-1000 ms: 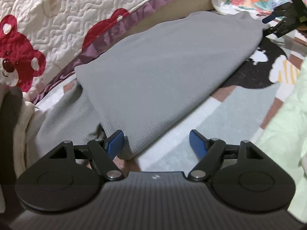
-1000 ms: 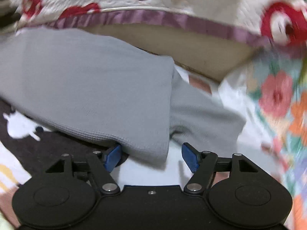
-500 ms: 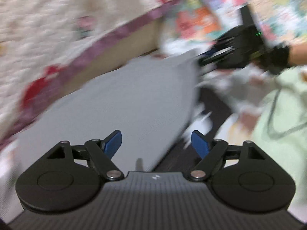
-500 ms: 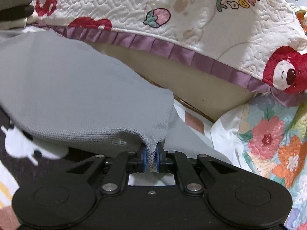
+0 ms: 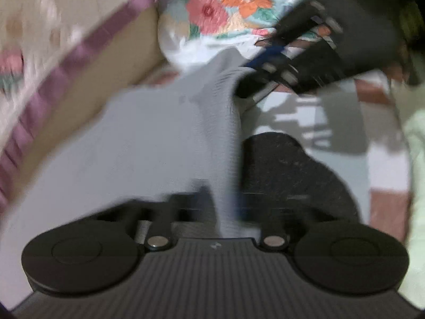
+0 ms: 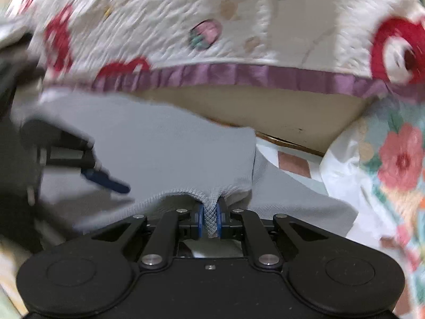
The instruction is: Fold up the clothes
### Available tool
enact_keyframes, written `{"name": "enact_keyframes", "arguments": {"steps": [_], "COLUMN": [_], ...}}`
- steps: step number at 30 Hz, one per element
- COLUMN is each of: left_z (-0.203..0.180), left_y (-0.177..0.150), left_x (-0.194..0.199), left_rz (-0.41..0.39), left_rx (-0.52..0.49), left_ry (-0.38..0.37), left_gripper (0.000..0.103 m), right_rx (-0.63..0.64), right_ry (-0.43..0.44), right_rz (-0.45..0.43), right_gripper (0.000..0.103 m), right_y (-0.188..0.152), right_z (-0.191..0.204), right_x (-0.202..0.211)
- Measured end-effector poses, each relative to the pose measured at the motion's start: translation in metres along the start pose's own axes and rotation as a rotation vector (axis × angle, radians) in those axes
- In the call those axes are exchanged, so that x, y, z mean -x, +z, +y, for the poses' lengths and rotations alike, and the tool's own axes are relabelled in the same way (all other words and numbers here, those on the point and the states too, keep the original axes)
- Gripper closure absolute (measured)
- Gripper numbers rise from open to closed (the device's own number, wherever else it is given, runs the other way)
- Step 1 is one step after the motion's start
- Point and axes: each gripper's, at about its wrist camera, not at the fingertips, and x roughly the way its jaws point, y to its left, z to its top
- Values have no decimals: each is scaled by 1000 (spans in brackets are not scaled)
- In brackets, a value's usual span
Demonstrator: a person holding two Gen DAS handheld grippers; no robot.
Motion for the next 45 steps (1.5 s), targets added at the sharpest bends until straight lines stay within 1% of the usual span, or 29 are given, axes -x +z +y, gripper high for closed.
{"name": "enact_keyframes", "arguments": {"steps": [1,2,3,5,7,8,9,10,13,14,15,17,18,19,20,21,22,24,26,28,29,31,32,33,35,39,41,43,45], "left_z": [9,17,26,42,55,61,63,62,62,62,61,61,62,62,62,62,62,59,50,37,32,24,23,26,33,49,57,63,66], "left_y": [2,3,2,0,-3,-4,-4,-4,-5,-5,-5,-6,-7,-8,-8,-10,-13,-19,-28,-38,-43,-52,-57,-63,-73,-102,-115,-128,-138], "left_x": [1,3,3,3,3,2,3,4,8,10,11,13,15,16,17,20,23,33,43,53,58,69,75,81,93,112,120,129,137], "left_rz": [-6,-12,-14,-12,-19,-22,-26,-30,-43,-47,-51,-57,-57,-58,-59,-66,-75,-98,-92,-67,-56,-44,-43,-40,-21,66,100,114,114], "left_rx": [50,92,129,211,263,288,288,279,254,245,237,231,238,245,253,263,275,271,228,163,132,77,59,55,70,78,103,150,177], "left_ry": [-25,-43,-56,-88,-126,-146,-155,-160,-173,-178,-183,-179,-167,-154,-141,-132,-125,-128,-101,-25,20,146,212,269,345,451,465,475,480], "left_gripper": [98,98,98,99,99,99,99,99,99,99,99,99,99,99,98,97,96,94,85,78,76,73,66,63,62,61,61,61,56], "right_rx": [43,71,95,163,262,311,358,396,482,502,527,581,609,630,617,591,565,438,300,186,143,62,24,-14,-91,-138,-132,-116,-103], "right_ry": [-18,-37,-51,-78,-98,-97,-95,-95,-156,-167,-157,-123,-102,-94,-99,-106,-114,-103,-94,-86,-82,-75,-70,-66,-62,-64,-62,-58,-55], "right_rz": [2,-8,-26,-55,-64,-64,-64,-68,-106,-110,-102,-77,-43,-7,9,17,25,16,-6,-28,-33,-44,-50,-57,-72,-87,-95,-98,-99], "right_gripper": [87,81,78,78,72,64,54,53,51,46,42,40,40,43,57,92,100,100,100,100,100,100,100,100,100,100,100,100,100], "right_y": [-4,-8,-10,-13,-17,-18,-20,-20,-13,-10,-8,-5,-5,-6,-5,-3,-2,8,20,28,31,37,40,43,50,66,74,82,89], "right_z": [4,8,13,27,43,50,57,61,67,67,68,69,69,68,64,59,54,38,23,12,8,2,-1,-5,-14,-26,-28,-29,-30], "right_x": [0,1,3,9,8,7,6,6,4,3,-2,-11,-18,-26,-30,-32,-34,-31,-26,-22,-20,-17,-17,-17,-15,-16,-17,-20,-24]}}
